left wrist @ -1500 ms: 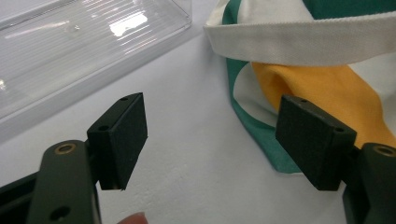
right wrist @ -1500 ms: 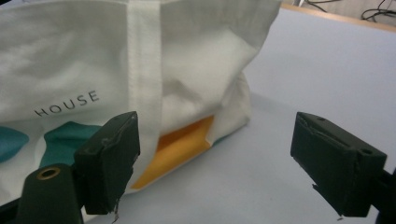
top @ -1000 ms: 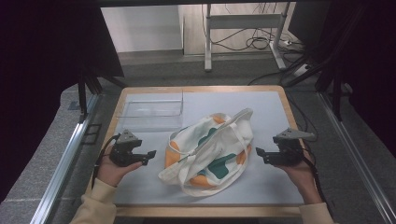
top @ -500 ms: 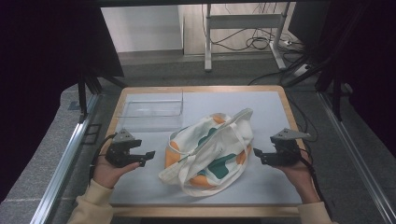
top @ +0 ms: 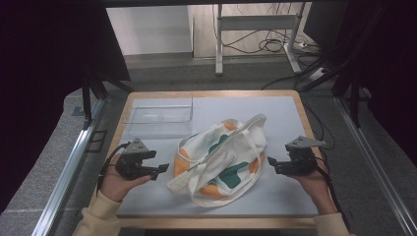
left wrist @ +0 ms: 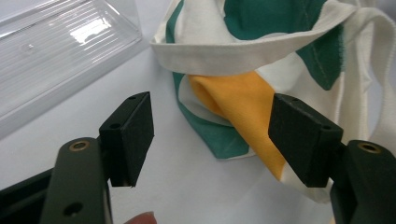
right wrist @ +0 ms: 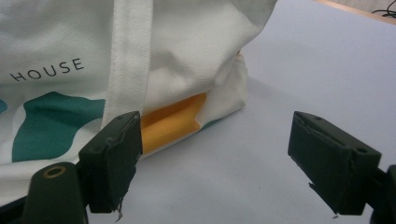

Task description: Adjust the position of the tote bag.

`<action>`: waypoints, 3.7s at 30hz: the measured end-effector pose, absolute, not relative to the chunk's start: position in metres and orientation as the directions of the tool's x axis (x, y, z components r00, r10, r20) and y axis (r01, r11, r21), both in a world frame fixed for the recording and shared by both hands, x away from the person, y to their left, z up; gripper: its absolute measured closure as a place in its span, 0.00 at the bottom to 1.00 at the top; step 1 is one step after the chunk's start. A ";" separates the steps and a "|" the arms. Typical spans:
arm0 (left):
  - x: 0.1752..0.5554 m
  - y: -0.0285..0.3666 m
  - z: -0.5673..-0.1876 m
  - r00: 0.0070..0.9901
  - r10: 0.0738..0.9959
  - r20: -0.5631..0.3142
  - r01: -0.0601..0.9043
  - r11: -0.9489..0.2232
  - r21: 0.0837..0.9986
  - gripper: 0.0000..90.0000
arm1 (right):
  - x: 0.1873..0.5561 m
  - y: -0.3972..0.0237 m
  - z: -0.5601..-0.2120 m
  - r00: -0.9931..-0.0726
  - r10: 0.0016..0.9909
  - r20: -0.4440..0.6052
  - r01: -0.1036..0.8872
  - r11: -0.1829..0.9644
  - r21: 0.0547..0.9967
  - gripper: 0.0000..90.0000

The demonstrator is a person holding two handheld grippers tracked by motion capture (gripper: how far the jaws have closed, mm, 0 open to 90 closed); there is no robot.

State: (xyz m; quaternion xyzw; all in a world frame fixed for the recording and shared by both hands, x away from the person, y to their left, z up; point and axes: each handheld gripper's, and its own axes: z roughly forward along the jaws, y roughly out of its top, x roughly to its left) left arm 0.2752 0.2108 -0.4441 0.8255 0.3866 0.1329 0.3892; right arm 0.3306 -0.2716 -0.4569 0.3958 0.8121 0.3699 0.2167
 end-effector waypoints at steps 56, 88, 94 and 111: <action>0.260 0.159 -0.453 0.829 0.543 -0.131 0.489 -0.592 0.641 0.89 | 0.335 -0.272 -0.457 -0.577 0.814 -0.073 0.491 0.417 0.764 0.20; 0.260 0.163 -0.455 0.814 0.562 -0.145 0.506 -0.565 0.651 0.94 | 0.373 -0.260 -0.419 -0.724 0.676 -0.137 0.377 0.554 0.742 0.21; 0.260 0.164 -0.456 0.812 0.564 -0.151 0.509 -0.558 0.655 0.94 | 0.399 -0.255 -0.413 -0.746 0.646 -0.162 0.377 0.610 0.697 0.19; 0.259 0.164 -0.456 0.811 0.566 -0.150 0.508 -0.554 0.659 0.94 | 0.440 -0.244 -0.409 -0.788 0.593 -0.164 0.361 0.661 0.658 0.21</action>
